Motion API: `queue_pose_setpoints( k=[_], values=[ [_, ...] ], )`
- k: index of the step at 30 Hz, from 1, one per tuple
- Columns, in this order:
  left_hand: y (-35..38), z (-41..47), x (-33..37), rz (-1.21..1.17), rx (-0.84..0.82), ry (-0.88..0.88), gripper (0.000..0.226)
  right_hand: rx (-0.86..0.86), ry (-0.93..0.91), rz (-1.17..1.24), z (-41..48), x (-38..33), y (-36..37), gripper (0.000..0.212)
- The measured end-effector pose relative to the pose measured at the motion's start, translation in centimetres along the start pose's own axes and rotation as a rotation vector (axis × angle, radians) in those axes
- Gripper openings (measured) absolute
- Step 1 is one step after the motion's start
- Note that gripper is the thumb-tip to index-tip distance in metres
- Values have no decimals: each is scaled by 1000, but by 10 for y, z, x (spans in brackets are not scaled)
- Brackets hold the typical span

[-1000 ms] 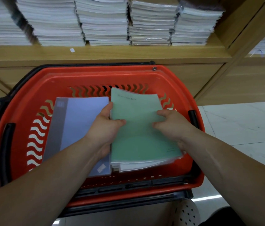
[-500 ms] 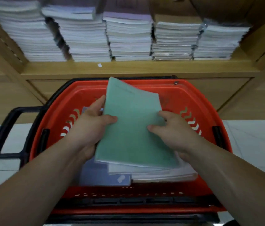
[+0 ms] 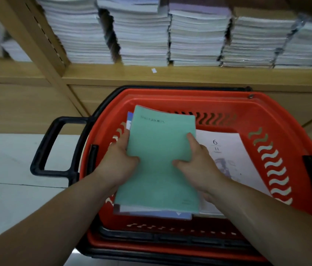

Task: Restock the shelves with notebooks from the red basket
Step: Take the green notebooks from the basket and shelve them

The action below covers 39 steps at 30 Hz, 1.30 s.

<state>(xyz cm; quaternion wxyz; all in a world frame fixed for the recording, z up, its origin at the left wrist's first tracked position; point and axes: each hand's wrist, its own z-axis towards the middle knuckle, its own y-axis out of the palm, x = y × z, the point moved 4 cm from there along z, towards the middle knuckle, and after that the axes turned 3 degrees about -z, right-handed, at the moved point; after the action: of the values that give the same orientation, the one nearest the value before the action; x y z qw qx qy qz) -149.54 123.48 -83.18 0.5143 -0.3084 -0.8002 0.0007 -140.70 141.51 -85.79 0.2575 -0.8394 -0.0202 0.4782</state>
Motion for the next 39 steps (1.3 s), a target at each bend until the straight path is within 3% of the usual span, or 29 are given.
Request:
queue_pose_setpoints(
  k=[6,9,15,22,29,35,39],
  values=[
    [3,3,-2,-52,58,-48,83,-28,20,153,1,5,-2,72],
    [7,8,-10,-197,13,-96,94,-65,1,158,3,5,-3,57],
    [8,9,-8,-220,12,-110,56,-132,-37,162,3,4,-6,60],
    [4,5,-3,-150,32,-11,44,-139,-22,200,7,5,-8,57],
    [3,0,8,-195,42,94,50,-128,22,237,11,8,-8,54],
    [3,7,10,-312,-99,33,79,-116,9,288,11,6,-8,53],
    [5,4,14,-409,-101,38,79,-103,-15,292,11,2,-8,58]
  ],
)
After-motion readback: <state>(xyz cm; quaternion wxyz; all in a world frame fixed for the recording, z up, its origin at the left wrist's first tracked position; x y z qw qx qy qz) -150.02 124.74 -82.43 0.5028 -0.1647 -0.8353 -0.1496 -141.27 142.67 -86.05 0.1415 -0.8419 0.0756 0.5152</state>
